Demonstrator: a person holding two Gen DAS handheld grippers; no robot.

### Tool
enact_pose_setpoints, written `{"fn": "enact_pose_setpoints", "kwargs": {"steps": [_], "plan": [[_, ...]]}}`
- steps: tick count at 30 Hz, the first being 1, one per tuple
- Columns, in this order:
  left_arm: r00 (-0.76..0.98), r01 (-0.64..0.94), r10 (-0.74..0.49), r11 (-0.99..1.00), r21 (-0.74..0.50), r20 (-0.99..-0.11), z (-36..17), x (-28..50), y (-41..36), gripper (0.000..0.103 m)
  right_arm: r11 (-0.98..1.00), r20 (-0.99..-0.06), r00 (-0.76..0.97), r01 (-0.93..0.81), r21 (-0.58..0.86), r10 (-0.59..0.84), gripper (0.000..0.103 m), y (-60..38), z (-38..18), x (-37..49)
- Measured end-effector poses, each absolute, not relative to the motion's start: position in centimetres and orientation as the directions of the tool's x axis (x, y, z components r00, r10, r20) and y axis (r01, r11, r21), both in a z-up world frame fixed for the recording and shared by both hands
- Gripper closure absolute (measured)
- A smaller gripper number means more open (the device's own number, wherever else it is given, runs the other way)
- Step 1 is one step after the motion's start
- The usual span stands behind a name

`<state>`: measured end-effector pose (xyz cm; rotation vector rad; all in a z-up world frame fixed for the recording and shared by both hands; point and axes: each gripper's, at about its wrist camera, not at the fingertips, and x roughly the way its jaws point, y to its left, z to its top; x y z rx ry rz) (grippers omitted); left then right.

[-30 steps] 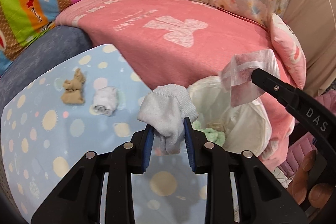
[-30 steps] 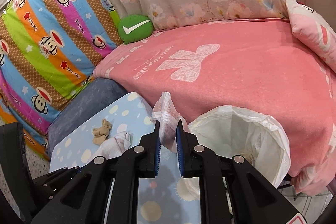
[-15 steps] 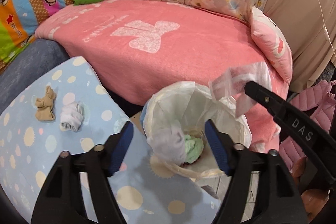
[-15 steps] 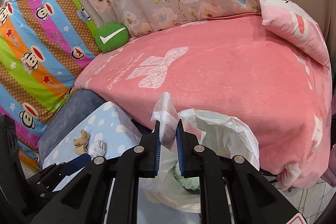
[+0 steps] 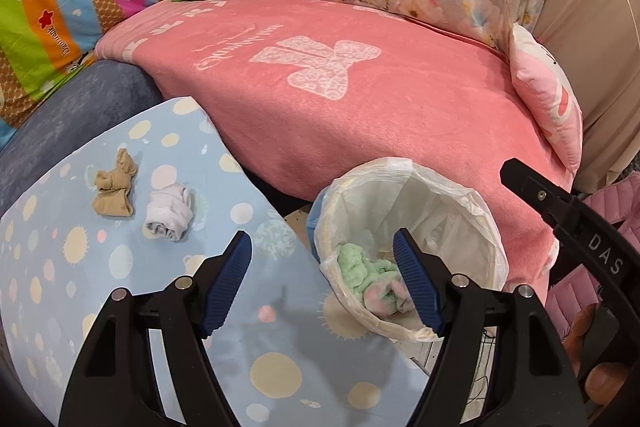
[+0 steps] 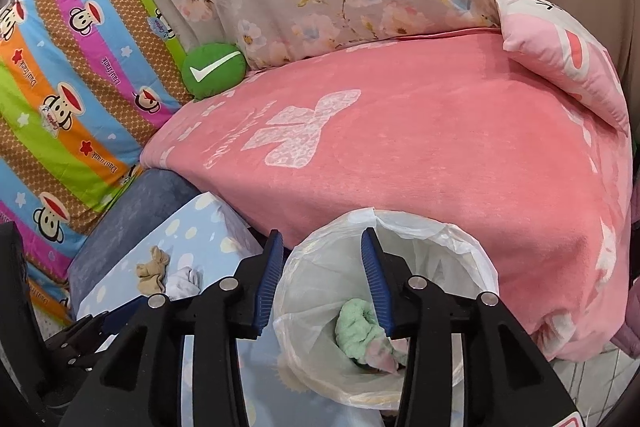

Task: Collect trash
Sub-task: 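Move both open tools back over the last two socks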

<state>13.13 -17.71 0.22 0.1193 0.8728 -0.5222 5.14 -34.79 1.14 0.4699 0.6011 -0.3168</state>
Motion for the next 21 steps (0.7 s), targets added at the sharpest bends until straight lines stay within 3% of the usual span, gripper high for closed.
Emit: {"fn": "enact_pose_setpoints", "kwargs": {"steps": [21], "plan": [[0.540, 0.413, -0.363, 0.901, -0.137, -0.760, 0.0, 14.1, -13.4, 0.033, 0.883, -0.624, 0.775, 0.359, 0.301, -0.102, 0.053, -30.7, 1.2, 6.7]]}}
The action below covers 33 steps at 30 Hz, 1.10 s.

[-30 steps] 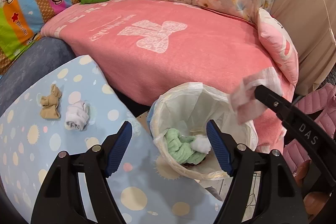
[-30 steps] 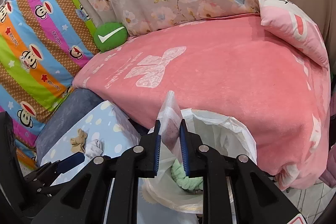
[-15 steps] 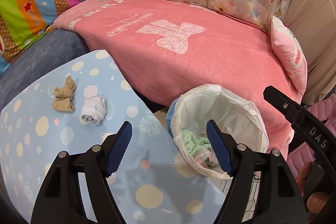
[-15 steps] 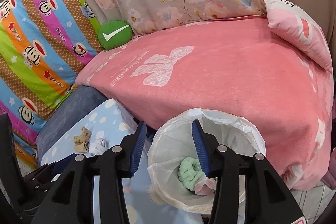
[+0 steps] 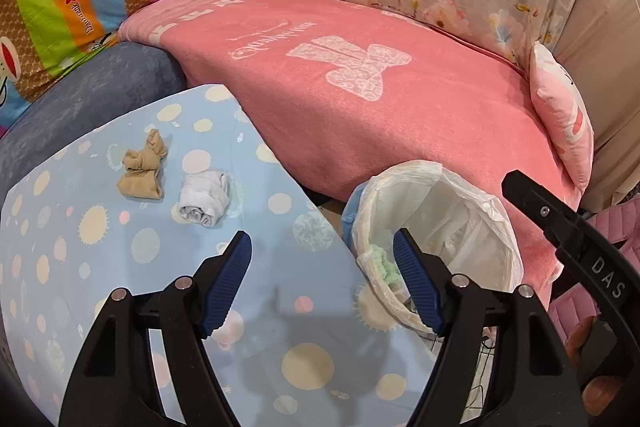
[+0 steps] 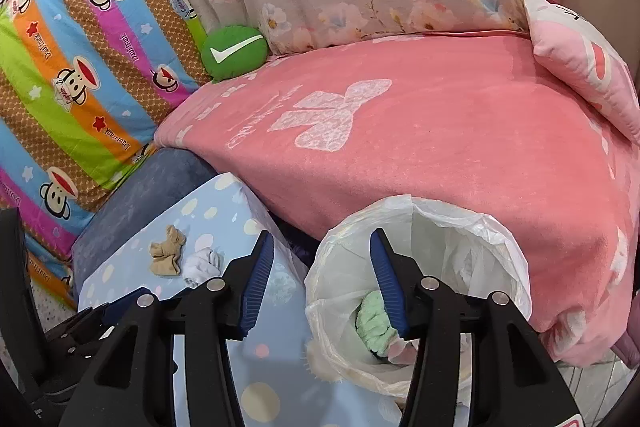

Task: Collect trash
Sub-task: 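Move both open tools back over the last two socks, then grasp the beige sock bundle with the left tool while the right tool grasps the white rolled sock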

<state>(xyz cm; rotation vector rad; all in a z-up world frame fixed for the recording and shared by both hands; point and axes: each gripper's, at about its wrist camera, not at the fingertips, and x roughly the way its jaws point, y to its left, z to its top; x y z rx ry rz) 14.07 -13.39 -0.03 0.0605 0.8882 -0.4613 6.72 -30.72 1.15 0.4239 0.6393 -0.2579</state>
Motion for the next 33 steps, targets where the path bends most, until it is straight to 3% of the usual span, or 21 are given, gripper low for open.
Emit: {"fn": "enact_pose_setpoints", "kwargs": {"steps": [18, 33], "plan": [[0.560, 0.309, -0.314, 0.938, -0.158, -0.767, -1.4, 15.8, -7.1, 0.033, 0.922, -0.653, 0.756, 0.290, 0.258, -0.055, 0.048, -25.4, 0.4, 9.2], [0.569, 0.115, -0.213, 0.977, -0.180, -0.794, -4.1, 20.4, 2.2, 0.030, 0.959, -0.717, 0.696, 0.178, 0.221, 0.036, 0.047, -18.0, -3.0, 14.4]]}}
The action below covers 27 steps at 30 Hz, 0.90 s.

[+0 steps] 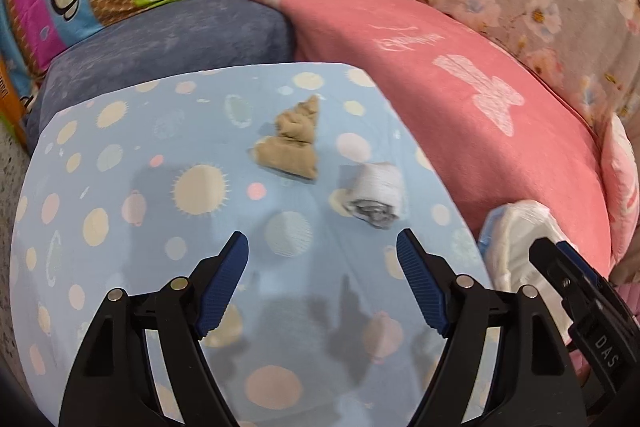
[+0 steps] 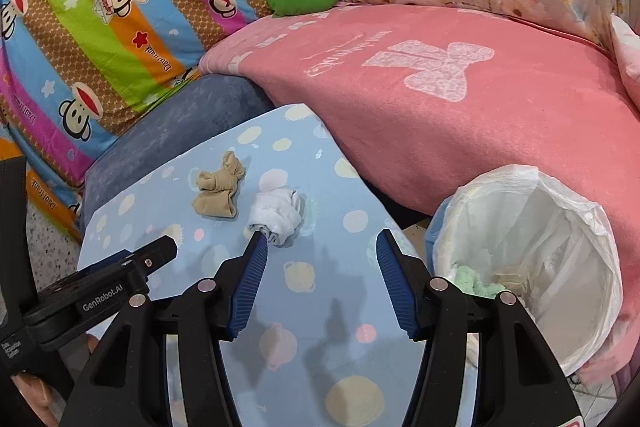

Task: Collect trash
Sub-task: 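Grasp the beige sock bundle with the left tool while the right tool grasps the white rolled sock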

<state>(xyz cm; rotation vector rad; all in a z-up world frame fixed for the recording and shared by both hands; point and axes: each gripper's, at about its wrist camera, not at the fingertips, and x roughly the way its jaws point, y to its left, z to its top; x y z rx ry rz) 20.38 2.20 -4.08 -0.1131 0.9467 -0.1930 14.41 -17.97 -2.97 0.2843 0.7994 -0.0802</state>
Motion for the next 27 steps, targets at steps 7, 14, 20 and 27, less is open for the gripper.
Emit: {"fn": "enact_pose_setpoints", "kwargs": {"steps": [7, 14, 20, 27], "plan": [[0.576, 0.039, -0.152, 0.987, -0.158, -0.804, -5.9, 24.1, 5.6, 0.019, 0.963, -0.758, 0.647, 0.149, 0.225, 0.077, 0.047, -15.4, -6.2, 18.6], [0.550, 0.043, -0.152, 0.987, -0.154, -0.821, -8.2, 29.4, 5.9, 0.018, 0.963, -0.788, 0.607, 0.139, 0.232, 0.102, 0.040, -13.6, -9.6, 23.4], [0.516, 0.084, -0.185, 0.983, -0.165, -0.837, -10.7, 33.8, 4.0, 0.019, 0.959, -0.804, 0.583, 0.147, 0.242, 0.113, 0.040, -13.1, -12.0, 26.6], [0.467, 0.127, -0.223, 0.975, -0.185, -0.856, -13.4, 35.9, 2.5, 0.044, 0.956, -0.817, 0.563, 0.153, 0.249, 0.123, 0.040, -13.0, -13.9, 28.1]]}}
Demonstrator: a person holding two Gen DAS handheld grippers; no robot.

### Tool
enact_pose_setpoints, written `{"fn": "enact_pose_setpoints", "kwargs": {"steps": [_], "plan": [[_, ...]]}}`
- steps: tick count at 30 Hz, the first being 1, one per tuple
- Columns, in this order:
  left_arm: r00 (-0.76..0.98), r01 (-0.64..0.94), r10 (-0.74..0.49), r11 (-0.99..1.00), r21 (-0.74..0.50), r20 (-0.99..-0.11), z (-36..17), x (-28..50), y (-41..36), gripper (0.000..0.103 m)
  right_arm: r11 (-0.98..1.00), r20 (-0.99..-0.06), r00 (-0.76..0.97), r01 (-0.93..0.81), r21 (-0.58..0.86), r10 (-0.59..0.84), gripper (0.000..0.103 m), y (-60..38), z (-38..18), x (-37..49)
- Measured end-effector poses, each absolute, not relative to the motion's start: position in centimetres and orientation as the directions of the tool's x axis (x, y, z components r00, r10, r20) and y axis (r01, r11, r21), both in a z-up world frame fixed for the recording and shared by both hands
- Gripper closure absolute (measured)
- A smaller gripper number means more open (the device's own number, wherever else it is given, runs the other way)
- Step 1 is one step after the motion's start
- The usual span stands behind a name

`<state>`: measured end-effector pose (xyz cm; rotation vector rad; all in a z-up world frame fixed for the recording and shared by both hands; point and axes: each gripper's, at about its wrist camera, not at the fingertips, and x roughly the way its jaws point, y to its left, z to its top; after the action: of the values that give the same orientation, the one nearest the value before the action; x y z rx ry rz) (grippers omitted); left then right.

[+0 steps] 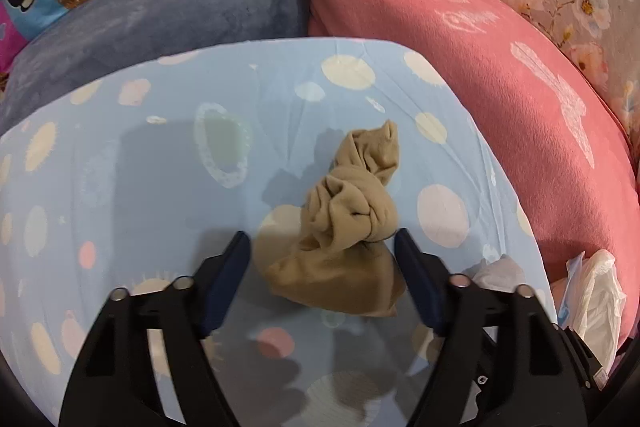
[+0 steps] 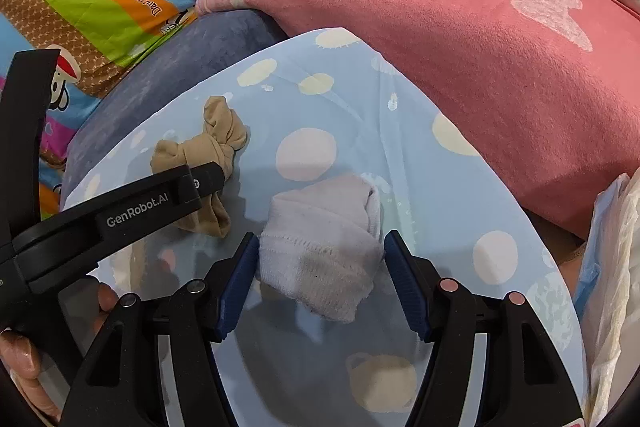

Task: Collect trash
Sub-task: 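Grasp the beige sock bundle with the left tool while the right tool grasps the white rolled sock, then carry both socks with both tools over the bin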

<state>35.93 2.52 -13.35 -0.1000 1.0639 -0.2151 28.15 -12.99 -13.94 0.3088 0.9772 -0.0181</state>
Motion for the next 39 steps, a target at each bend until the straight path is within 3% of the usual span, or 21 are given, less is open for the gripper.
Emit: {"fn": "enact_pose_setpoints", "kwargs": {"steps": [1, 3, 5, 8, 26, 39], "plan": [[0.457, 0.134, -0.242, 0.970, -0.202, -0.856, -13.6, 36.0, 2.5, 0.048, 0.956, -0.819, 0.560, 0.152, 0.252, 0.127, 0.041, -12.9, -14.1, 28.2], [0.454, 0.148, -0.257, 0.966, -0.212, -0.853, -13.6, 35.7, 2.3, 0.069, 0.954, -0.819, 0.560, 0.156, 0.256, 0.128, 0.051, -13.0, -14.4, 28.1], [0.461, 0.160, -0.239, 0.970, -0.184, -0.855, -13.3, 35.2, 2.0, 0.083, 0.952, -0.815, 0.564, 0.156, 0.264, 0.134, 0.063, -13.0, -14.3, 27.9], [0.460, 0.164, -0.247, 0.968, -0.192, -0.853, -12.6, 34.4, 2.0, 0.087, 0.948, -0.808, 0.571, 0.155, 0.279, 0.145, 0.069, -13.2, -13.7, 27.2], [0.572, 0.260, -0.329, 0.941, -0.214, -0.751, -0.3, 23.7, -2.9, 0.089, 0.942, -0.671, 0.738, 0.165, 0.291, 0.078, 0.069, -18.4, -1.8, 17.2], [0.574, 0.422, -0.402, 0.892, -0.163, -0.714, 3.7, 15.9, -11.8, 0.089, 0.905, -0.604, 0.796, 0.287, 0.313, -0.044, 0.069, -27.0, 2.0, 8.4]]}}
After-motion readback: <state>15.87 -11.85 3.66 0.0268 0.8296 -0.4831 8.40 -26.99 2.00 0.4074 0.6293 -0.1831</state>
